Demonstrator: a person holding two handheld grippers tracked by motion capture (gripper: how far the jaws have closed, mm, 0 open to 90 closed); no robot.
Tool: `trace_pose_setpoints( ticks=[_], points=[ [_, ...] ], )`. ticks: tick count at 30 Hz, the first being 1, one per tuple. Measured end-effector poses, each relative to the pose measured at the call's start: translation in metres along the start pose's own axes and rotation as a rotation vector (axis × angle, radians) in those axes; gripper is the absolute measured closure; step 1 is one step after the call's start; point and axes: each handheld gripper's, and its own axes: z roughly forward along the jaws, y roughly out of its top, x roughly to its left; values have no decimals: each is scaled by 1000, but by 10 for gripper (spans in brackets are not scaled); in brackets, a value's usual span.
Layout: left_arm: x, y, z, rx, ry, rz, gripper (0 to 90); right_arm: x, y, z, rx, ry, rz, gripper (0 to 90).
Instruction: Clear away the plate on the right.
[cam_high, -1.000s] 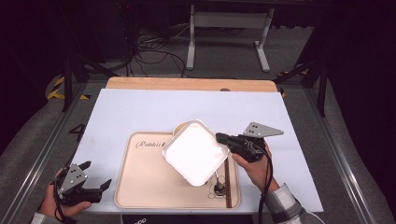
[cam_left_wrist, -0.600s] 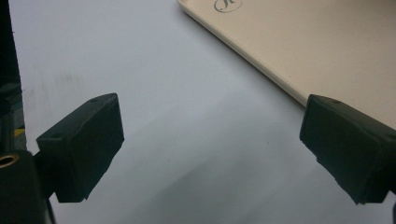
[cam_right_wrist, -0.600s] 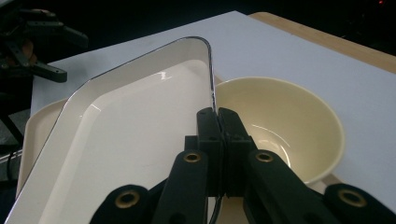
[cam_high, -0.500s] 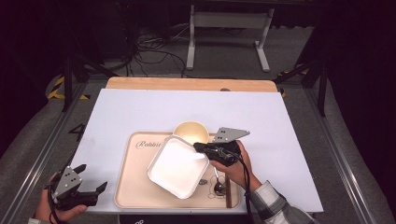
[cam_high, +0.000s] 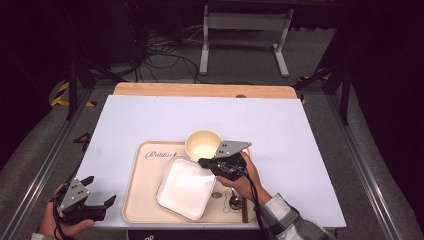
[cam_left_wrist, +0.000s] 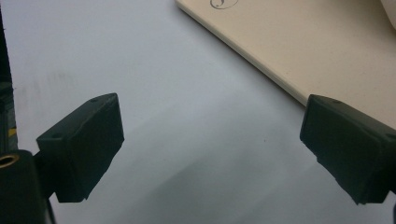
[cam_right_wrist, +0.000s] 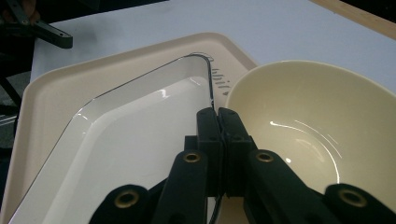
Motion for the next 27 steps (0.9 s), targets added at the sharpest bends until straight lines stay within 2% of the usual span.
trace_pose_setpoints(
  ticks=[9, 14, 22, 27],
  points=[
    [0, 0, 1, 5, -7, 3, 70, 4, 0, 11, 43, 9, -25, 890],
    [-1, 0, 1, 10, -5, 5, 70, 5, -3, 13, 56, -4, -18, 884],
    [-1, 1, 2, 13, -14, 7, 68, 4, -3, 8, 34, -20, -15, 860],
    [-1, 2, 4, 16, -18, 11, 68, 9, -4, 3, 32, 14, -30, 896]
  ],
)
